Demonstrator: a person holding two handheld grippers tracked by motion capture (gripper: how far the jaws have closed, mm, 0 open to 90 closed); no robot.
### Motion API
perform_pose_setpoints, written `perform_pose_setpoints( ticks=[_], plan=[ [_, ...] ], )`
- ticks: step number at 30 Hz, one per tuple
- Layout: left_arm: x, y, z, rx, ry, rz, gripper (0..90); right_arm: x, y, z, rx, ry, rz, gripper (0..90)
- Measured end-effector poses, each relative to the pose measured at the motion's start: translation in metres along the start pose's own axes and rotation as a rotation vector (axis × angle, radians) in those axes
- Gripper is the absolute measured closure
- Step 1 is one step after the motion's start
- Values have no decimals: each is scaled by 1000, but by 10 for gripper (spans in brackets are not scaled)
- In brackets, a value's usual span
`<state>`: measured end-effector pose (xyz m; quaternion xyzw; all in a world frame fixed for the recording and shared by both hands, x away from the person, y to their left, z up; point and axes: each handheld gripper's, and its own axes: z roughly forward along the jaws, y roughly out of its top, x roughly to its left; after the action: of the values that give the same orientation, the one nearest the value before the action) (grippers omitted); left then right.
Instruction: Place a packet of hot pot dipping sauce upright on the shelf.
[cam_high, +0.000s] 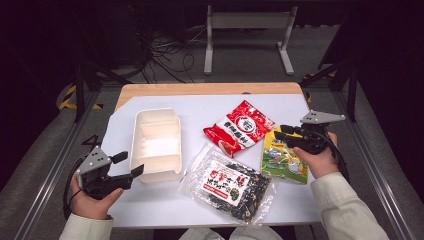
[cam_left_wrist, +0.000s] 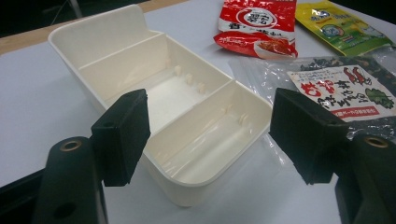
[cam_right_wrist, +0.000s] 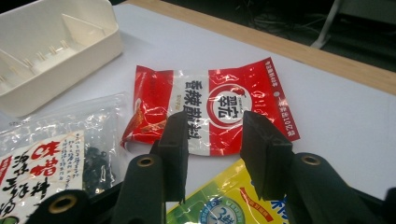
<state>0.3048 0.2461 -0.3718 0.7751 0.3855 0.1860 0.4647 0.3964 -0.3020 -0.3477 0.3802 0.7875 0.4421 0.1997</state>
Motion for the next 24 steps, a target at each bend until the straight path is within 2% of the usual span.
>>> perform_pose_setpoints(
  ticks=[2,8,14,20,24],
  plan=[
    [0,0,1,0,1,9,292,-6,2,9,36,-7,12,630],
    [-1,0,1,-3,-2,12,290,-24,11,30,105,-32,38,543],
    [1,-2,0,-5,-4,5,287,-44,14,43,126,-45,91,519],
    [1,-2,0,-8,-5,9,285,-60,10,61,161,-50,148,470],
    [0,-4,-1,-1,-1,7,284,-67,6,73,186,-56,169,449]
  ],
)
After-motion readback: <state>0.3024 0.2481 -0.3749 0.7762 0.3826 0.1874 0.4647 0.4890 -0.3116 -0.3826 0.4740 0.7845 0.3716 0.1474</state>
